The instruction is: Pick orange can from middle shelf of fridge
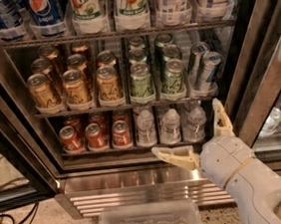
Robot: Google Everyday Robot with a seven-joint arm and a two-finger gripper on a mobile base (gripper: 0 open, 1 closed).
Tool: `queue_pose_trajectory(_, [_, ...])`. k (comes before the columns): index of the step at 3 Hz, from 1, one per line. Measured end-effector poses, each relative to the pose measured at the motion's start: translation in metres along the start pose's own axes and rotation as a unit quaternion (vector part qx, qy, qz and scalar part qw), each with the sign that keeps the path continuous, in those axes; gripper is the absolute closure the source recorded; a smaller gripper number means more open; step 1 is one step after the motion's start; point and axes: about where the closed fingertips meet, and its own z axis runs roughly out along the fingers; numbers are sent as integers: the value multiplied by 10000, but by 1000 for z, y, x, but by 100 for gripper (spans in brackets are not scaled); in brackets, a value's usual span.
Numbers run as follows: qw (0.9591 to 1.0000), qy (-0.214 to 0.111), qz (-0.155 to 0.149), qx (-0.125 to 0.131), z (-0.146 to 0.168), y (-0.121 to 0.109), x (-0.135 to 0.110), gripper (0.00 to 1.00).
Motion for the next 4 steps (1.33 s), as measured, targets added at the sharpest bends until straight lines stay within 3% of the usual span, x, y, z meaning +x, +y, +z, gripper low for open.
queue_pose_trajectory(2, [9996,94,255,77,-6,31,-3,0])
queue_pose_trajectory(4, [9992,286,48,-262,21,89,2,0])
